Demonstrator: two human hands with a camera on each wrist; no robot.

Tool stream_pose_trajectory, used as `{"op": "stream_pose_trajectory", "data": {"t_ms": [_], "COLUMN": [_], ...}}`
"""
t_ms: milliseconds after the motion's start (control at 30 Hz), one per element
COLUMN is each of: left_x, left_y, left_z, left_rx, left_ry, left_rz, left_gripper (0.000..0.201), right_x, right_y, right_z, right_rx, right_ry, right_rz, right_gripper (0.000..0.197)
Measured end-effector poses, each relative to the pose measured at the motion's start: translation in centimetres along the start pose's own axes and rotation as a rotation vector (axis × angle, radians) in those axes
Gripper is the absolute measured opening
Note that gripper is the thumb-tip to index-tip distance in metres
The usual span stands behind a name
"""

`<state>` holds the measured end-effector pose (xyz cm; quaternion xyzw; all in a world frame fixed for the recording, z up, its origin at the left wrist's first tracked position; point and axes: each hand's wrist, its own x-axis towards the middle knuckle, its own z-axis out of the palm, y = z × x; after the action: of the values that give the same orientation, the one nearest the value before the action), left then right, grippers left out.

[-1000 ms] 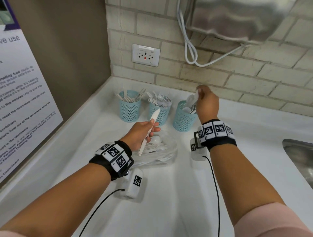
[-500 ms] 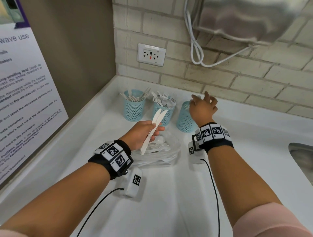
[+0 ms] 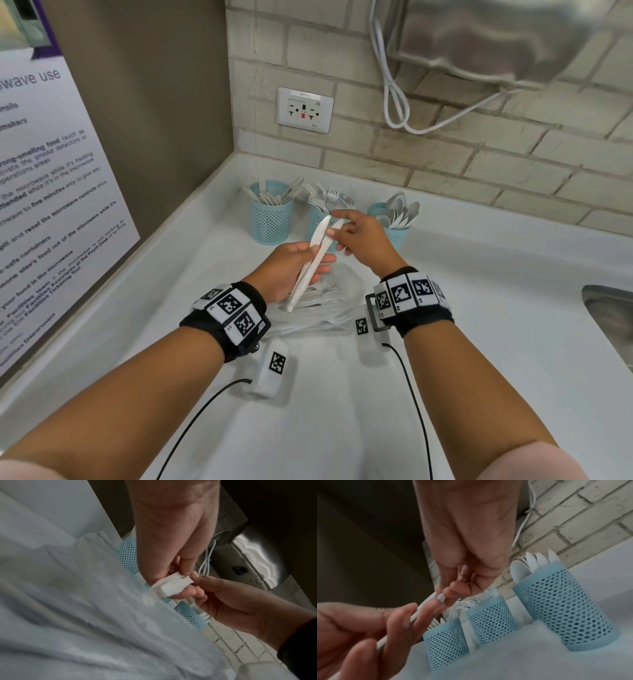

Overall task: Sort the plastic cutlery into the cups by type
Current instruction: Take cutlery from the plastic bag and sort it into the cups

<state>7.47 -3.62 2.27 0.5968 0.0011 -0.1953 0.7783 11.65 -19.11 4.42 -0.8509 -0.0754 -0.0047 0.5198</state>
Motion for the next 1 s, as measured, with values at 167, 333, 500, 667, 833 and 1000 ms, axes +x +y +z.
{"op": "stream_pose_trajectory", "data": {"t_ms": [167,333,500,667,833,1000], "left_x": [-0.2,0.0,0.2,0.1,0.3,0.4], "left_y": [0.3,0.3,0.3,0.1,-0.9,-2.0], "left_z": [-0.1,0.0,-1.0,-2.2,-2.9,-3.3], "left_rx": [0.049,0.170,0.073,0.196,1.128,1.450], "left_ry": [-0.002,0.018,0.068,0.134,0.003,-0.045], "left_rz": [-0.005,0.046,0.029,-0.006,0.064,0.033], "left_gripper": [0.027,0.031,0.034,0.037,0.028,0.041], "right_x": [0.1,0.4,2.9,6.3,7.6,8.7], "right_y": [-0.5,-0.9,-3.5,-8.7,-10.1,-7.7], "right_z": [-0.1,0.5,-0.5,-2.6,0.5,4.4], "right_rx": [0.235,0.253,0.233,0.321,0.244,-0.024], "right_ry": [-0.044,-0.096,0.064,0.376,0.481,0.338], "right_rz": [0.053,0.098,0.072,-0.058,-0.255,-0.296], "right_gripper": [0.038,0.026,0.014,0.006,0.022,0.021]}}
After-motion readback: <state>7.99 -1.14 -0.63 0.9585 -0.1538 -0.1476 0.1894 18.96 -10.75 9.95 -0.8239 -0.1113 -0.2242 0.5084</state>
